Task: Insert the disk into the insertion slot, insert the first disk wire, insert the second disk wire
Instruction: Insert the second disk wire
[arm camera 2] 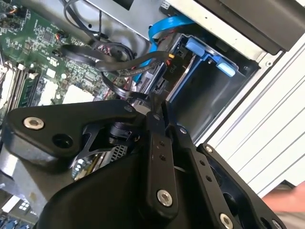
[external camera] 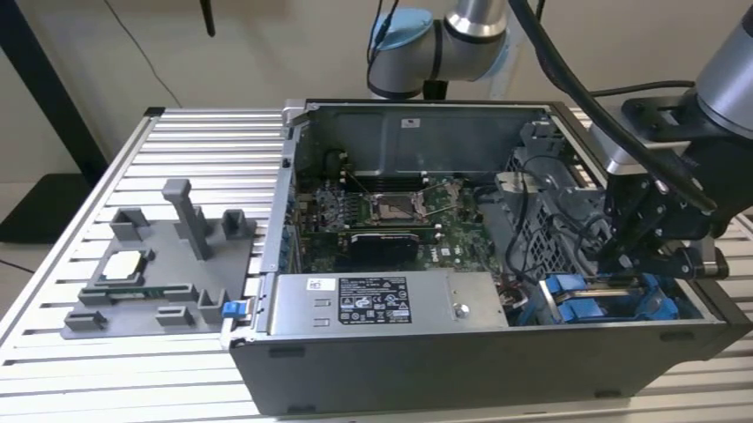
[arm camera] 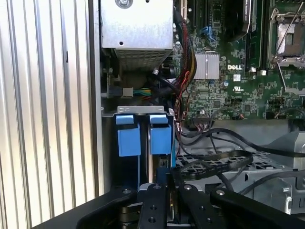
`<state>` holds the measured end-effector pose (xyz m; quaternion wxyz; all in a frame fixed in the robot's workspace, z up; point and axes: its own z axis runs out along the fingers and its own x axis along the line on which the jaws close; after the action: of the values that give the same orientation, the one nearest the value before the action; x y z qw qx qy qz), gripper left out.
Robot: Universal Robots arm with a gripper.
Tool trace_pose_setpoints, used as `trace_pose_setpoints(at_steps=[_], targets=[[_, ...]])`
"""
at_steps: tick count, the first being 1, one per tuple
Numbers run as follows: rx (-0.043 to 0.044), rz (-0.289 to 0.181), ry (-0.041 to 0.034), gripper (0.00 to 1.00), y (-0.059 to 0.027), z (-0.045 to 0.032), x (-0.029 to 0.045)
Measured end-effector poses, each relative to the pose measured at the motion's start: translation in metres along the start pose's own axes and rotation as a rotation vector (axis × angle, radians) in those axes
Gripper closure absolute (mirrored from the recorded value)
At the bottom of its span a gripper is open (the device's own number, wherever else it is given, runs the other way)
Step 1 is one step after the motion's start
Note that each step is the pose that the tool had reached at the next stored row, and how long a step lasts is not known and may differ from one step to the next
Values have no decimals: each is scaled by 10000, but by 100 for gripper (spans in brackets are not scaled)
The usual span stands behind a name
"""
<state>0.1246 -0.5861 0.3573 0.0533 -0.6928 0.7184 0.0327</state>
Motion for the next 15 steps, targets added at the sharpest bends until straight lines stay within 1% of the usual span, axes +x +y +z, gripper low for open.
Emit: trace_pose_setpoints(at_steps=[2, 7, 9, 15], targets=[[4, -1, 0, 100, -8, 3, 0], [11, -2, -5, 100, -65, 30, 1], [33, -3, -5, 100, -68, 40, 1], [35, 0, -7, 100, -67, 72, -13]])
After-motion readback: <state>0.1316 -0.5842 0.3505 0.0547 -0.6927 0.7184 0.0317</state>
